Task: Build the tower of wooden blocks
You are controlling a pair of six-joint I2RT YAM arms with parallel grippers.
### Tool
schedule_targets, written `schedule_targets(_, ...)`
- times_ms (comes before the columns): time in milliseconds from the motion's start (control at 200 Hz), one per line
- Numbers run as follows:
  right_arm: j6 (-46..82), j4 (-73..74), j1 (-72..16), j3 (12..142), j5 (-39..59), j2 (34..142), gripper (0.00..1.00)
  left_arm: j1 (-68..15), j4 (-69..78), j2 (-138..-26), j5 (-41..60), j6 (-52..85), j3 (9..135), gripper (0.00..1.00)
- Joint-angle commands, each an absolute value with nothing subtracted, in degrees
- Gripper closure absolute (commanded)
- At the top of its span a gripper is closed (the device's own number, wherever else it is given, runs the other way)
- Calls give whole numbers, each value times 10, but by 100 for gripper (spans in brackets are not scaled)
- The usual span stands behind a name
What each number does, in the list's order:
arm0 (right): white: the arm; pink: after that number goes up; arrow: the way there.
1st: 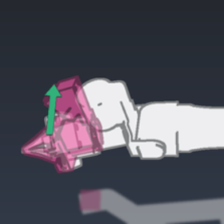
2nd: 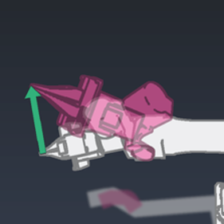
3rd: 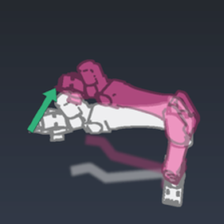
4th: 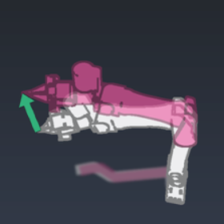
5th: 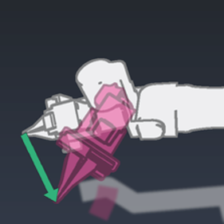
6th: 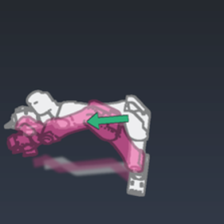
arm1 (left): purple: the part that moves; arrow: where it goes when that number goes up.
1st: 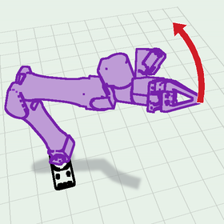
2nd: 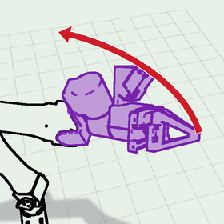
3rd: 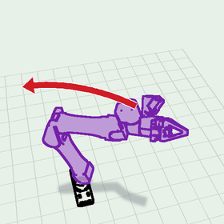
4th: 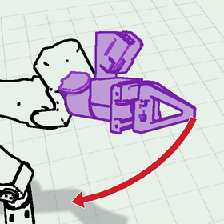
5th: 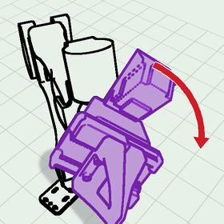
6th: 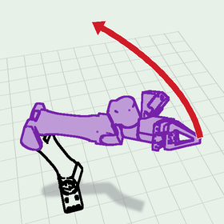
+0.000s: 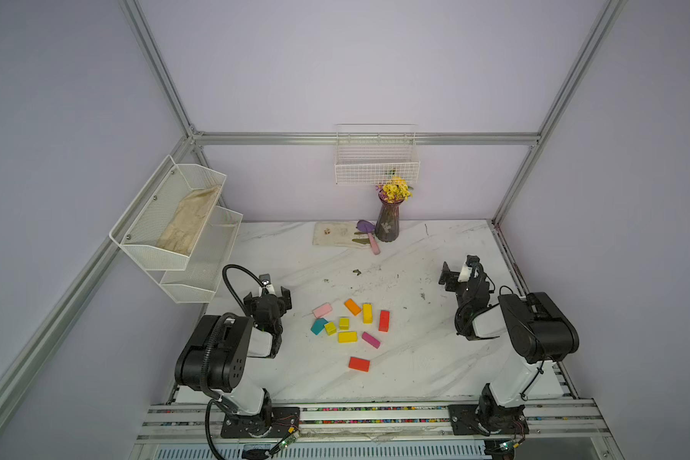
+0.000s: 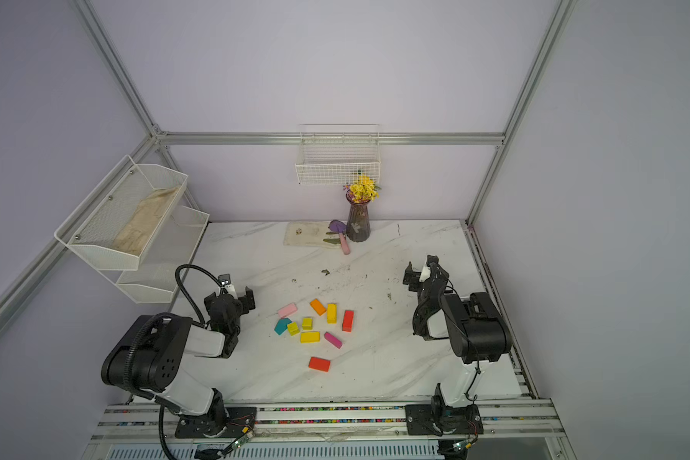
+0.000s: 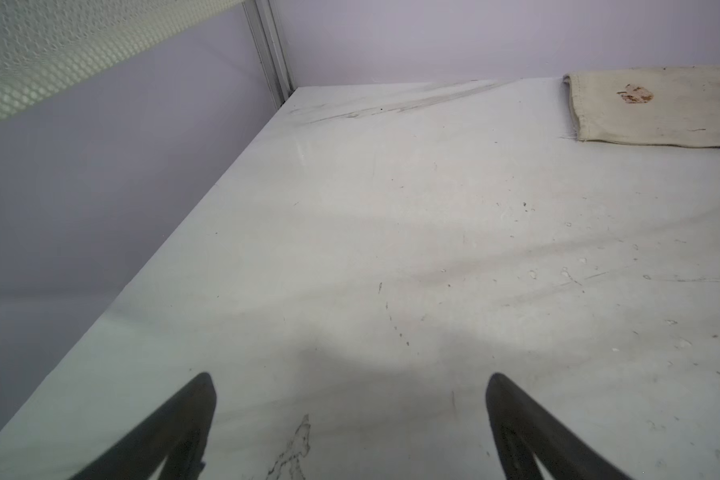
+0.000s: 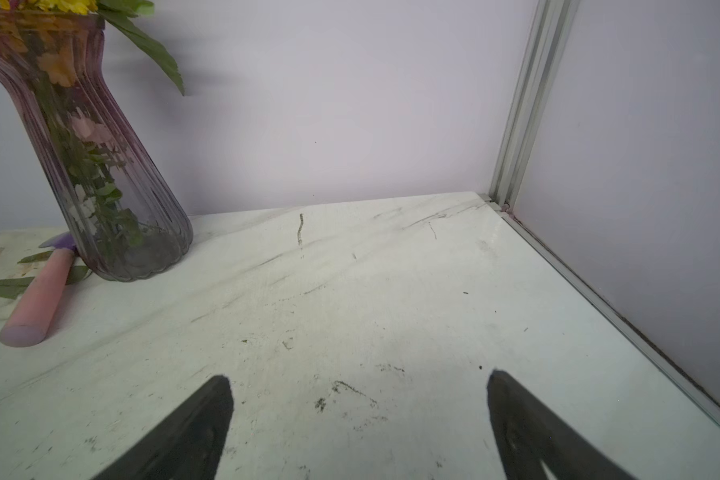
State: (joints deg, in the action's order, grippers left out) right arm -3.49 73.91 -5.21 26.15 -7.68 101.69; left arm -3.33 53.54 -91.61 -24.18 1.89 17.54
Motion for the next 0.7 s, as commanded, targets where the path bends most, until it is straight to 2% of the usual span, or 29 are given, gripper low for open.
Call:
schedule_targets(0,-43,762,-54,264,-62,1019,3,-28,567,-906,-240,20,210,1)
schedule_targets(695,-42,762,-54,264,-63,1019,3,-28,567,-906,-241,20,210,0)
